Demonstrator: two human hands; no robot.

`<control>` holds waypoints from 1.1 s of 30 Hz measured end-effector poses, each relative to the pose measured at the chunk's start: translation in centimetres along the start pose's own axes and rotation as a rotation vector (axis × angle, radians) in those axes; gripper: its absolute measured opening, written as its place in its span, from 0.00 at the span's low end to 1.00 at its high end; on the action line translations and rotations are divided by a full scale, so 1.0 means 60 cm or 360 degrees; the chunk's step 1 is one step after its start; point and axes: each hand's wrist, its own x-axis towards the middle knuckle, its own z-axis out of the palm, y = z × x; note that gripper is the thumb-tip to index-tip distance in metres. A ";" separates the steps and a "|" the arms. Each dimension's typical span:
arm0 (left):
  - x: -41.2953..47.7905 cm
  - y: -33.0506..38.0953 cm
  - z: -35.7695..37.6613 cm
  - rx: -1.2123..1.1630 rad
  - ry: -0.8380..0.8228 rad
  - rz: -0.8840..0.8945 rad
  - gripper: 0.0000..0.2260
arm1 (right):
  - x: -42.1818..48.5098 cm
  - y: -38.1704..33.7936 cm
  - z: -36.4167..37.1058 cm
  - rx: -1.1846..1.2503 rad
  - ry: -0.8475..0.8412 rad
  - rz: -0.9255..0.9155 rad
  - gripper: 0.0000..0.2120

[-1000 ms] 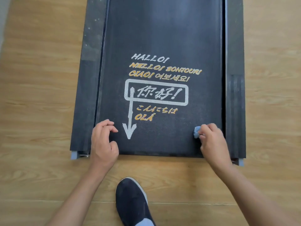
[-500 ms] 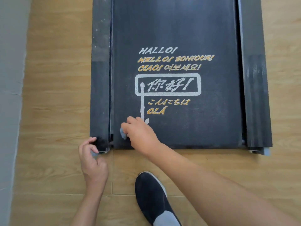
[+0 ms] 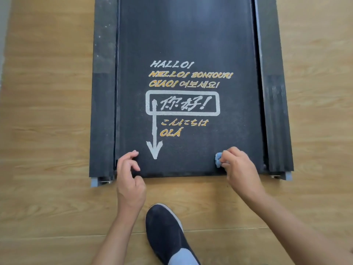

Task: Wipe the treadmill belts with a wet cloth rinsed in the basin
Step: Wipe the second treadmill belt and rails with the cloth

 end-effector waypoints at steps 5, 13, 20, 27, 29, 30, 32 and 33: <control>-0.002 -0.019 -0.046 0.0000 -0.0019 0.0000 0.22 | 0.043 -0.253 0.123 0.0349 -0.0226 -0.0431 0.11; -0.006 -0.056 -0.100 0.0064 0.0272 -0.0124 0.21 | 0.056 -0.360 0.144 0.0391 -0.0437 -0.0697 0.07; 0.011 -0.016 -0.045 0.0089 0.0159 0.0023 0.21 | 0.000 0.018 -0.010 -0.0099 -0.0143 -0.0118 0.16; 0.028 0.022 0.003 0.0112 -0.0025 0.0090 0.22 | -0.046 0.055 -0.039 0.0002 -0.0016 0.0296 0.16; 0.023 0.020 -0.010 0.0115 -0.0074 0.0156 0.22 | -0.046 -0.005 -0.003 0.0190 -0.0151 0.0133 0.11; 0.020 0.014 -0.020 0.0125 -0.0105 0.0197 0.22 | -0.043 -0.040 0.023 0.0213 -0.0225 0.0025 0.10; 0.012 -0.004 -0.047 0.0159 -0.0148 0.0223 0.22 | -0.038 -0.113 0.080 0.0267 -0.0322 -0.0150 0.10; 0.007 -0.014 -0.063 0.0178 -0.0124 0.0192 0.22 | -0.033 -0.153 0.105 0.0322 -0.0366 -0.0204 0.10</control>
